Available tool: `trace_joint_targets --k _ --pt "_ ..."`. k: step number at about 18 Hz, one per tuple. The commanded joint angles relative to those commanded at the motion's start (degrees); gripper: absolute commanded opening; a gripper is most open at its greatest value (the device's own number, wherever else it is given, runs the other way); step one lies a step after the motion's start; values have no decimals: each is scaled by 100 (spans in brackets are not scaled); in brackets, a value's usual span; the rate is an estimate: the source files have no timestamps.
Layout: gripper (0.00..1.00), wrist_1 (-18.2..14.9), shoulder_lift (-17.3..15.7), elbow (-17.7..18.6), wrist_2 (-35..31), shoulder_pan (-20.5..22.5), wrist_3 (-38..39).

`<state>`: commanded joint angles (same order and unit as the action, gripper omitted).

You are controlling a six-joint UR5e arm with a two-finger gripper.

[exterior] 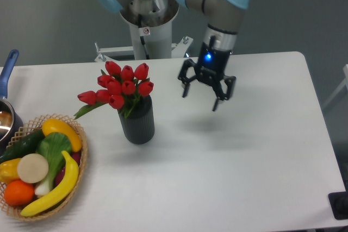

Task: Pick up the flowers from the vase
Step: 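Move the open gripper toward the red tulip stems above the black vase, then lower the gripper around the tulip stems and close on them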

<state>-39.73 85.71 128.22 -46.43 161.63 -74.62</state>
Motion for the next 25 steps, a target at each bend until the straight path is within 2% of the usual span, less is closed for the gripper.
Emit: trace_joint_targets --k 2,4,13,21,25 --pt "100 0 -142 255 631 0 0" --pt "100 0 -151 353 1108 -35 0" --pt "100 0 -168 599 1751 -123 -9" --pt "100 0 200 494 1857 -360 -26" --pt "100 0 534 309 2084 -553 -79"
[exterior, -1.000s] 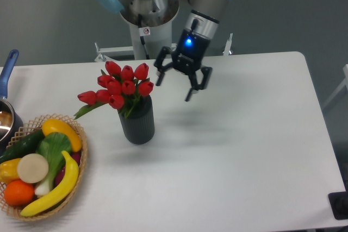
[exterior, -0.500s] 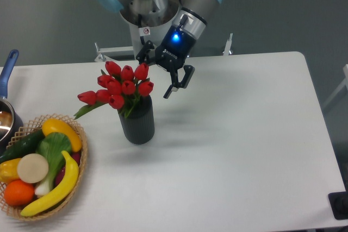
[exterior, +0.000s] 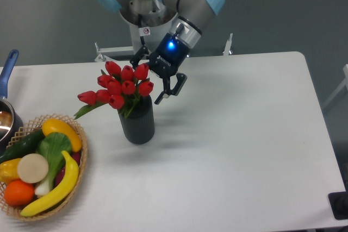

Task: Pick up the flowers from the vase
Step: 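Lower the gripper around the tulip stems and close on them, then lift the gripped tulips straight up out of the black vase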

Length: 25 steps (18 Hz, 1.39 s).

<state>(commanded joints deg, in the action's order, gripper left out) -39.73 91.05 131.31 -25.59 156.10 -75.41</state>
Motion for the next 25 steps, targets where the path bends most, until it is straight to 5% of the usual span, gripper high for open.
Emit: trace_joint_targets --k 12,14,18,25 --pt "98 0 18 157 378 -159 0" --pt "77 0 1 184 431 -159 0" --pt "16 0 1 176 792 -115 -9" --pt "6 -9 -350 272 1239 140 35"
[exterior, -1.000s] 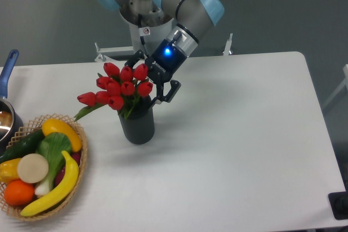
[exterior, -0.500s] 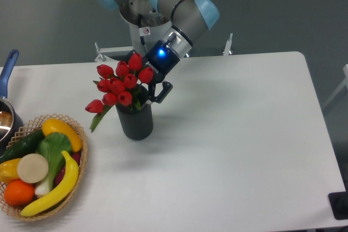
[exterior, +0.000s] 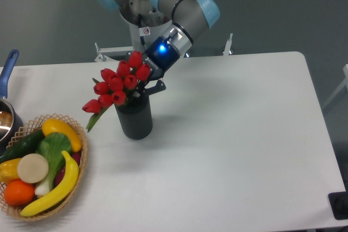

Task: Pick up the flowers from the vase
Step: 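Lift the gripped tulips straight up out of the black vase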

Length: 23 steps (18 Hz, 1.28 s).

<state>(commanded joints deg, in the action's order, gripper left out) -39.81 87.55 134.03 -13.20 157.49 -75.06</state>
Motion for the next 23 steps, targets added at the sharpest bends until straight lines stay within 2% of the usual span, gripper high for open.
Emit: trace_joint_targets --k 4,9,13,18,23 --pt "5 -9 -220 -17 282 176 228" --pt "0 -9 -370 -44 423 264 518" --pt "0 -9 -475 -131 484 317 817" --pt "0 -18 -616 -561 766 519 1967" --pt "0 -35 -607 -1062 853 668 2908"
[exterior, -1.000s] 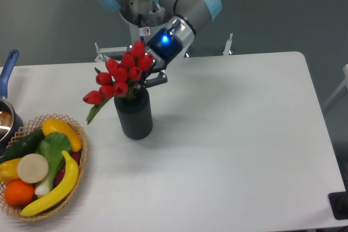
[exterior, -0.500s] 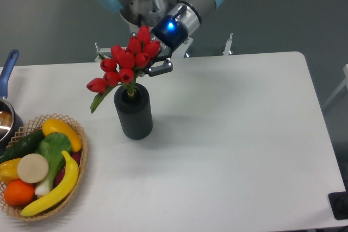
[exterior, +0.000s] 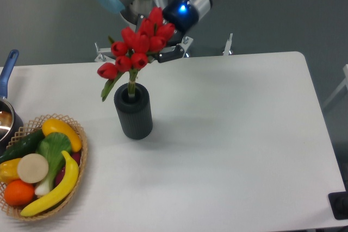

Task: Pick up the flowers from the vase
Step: 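Lift the gripped tulips straight up out of the black vase, then carry the tulip bunch away from the vase over the empty table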

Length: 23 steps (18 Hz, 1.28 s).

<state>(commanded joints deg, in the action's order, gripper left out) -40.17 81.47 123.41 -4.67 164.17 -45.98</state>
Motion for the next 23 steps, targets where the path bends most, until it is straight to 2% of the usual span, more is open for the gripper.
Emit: trace_joint_targets --k 3,9,13,16,18,19,20,23 --pt "0 -18 0 -299 439 255 413" --pt "0 -26 97 -976 572 414 1074" --pt "0 -9 158 -1029 519 607 917" --pt "0 -26 220 -951 423 774 119" --pt "0 -9 263 -985 39 940 -243" --pt "0 0 255 -1003 -390 976 -314" --pt "0 0 255 -1020 -1160 976 -376" --pt "0 -9 308 -951 -2308 976 -752"
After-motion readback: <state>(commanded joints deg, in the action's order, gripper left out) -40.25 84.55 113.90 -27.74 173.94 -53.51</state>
